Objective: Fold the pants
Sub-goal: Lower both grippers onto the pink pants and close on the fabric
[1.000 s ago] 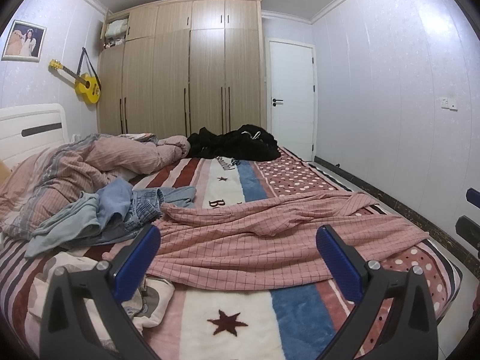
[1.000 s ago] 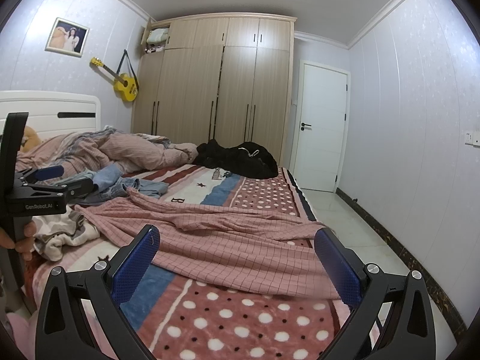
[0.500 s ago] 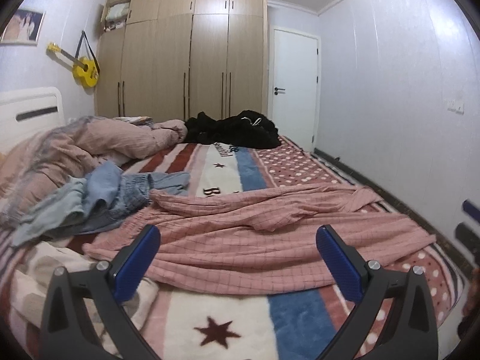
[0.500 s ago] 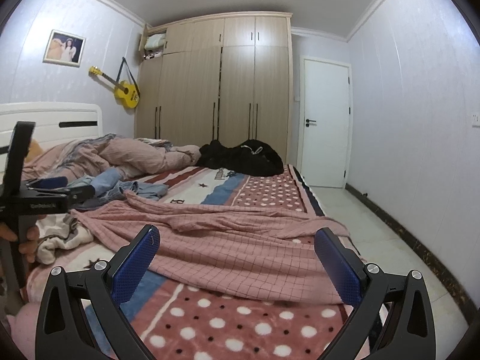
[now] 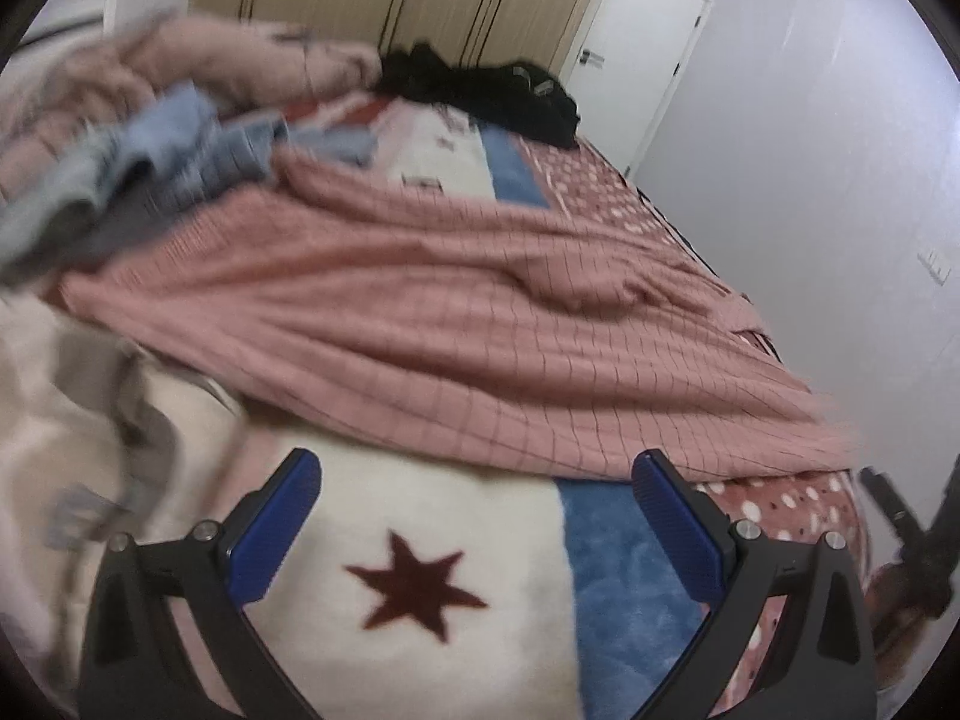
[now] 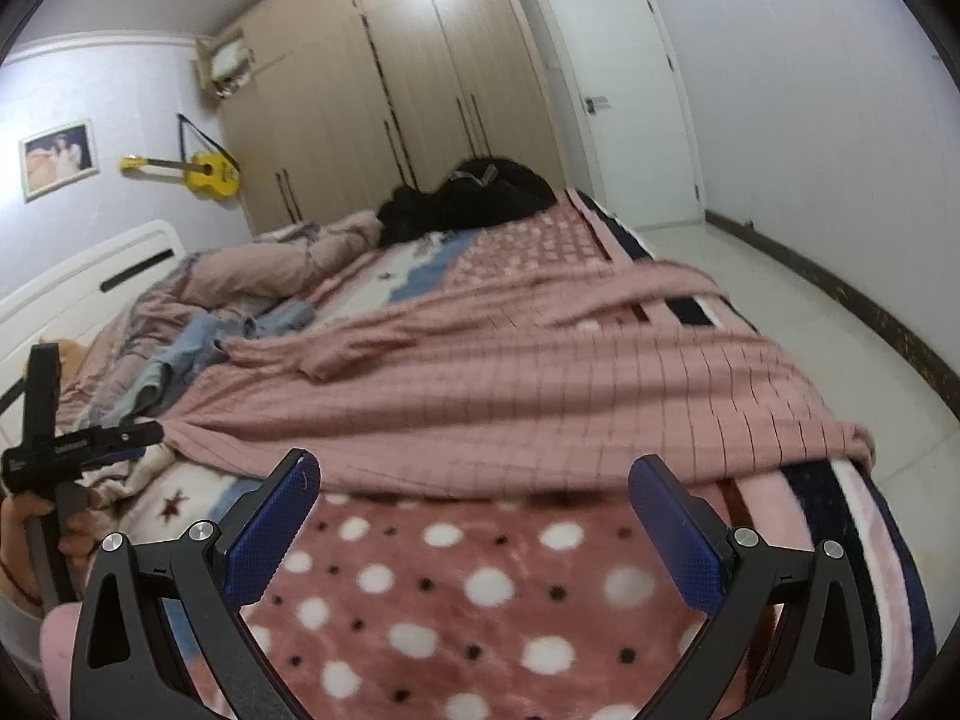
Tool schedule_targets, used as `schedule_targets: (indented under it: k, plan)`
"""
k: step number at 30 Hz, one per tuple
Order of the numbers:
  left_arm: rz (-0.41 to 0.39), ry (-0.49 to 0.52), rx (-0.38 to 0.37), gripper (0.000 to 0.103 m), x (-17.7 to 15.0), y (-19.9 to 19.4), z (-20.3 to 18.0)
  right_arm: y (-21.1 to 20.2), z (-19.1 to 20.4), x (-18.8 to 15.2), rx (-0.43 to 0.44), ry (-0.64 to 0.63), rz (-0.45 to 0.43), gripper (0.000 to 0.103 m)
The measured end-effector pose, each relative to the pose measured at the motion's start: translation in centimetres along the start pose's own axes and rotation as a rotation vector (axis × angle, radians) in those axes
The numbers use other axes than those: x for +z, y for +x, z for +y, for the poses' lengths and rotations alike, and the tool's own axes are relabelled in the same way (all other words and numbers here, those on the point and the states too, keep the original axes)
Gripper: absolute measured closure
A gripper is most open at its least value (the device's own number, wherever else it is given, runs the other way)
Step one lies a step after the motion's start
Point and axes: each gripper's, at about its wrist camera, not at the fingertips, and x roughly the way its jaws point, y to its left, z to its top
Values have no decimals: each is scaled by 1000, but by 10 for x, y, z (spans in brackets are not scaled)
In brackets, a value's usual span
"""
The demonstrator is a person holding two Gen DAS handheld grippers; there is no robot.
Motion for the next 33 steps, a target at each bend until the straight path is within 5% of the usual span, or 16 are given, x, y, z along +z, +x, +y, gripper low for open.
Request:
schedule_targets:
  k: [7,20,29,33]
  plan:
    - [81,-127,-8,1,6,46,20,24,-26,-11,-30,95,95,0]
    - [33,-207,115,6,57,75,48,37,-59,1,-96,204,100,1]
    - [25,-143,115,6,70,78,18,47,-89,19,-147,326,56,1]
    - [6,-164,163,26,80,78,28,47,-104,26,-160,380,34,2]
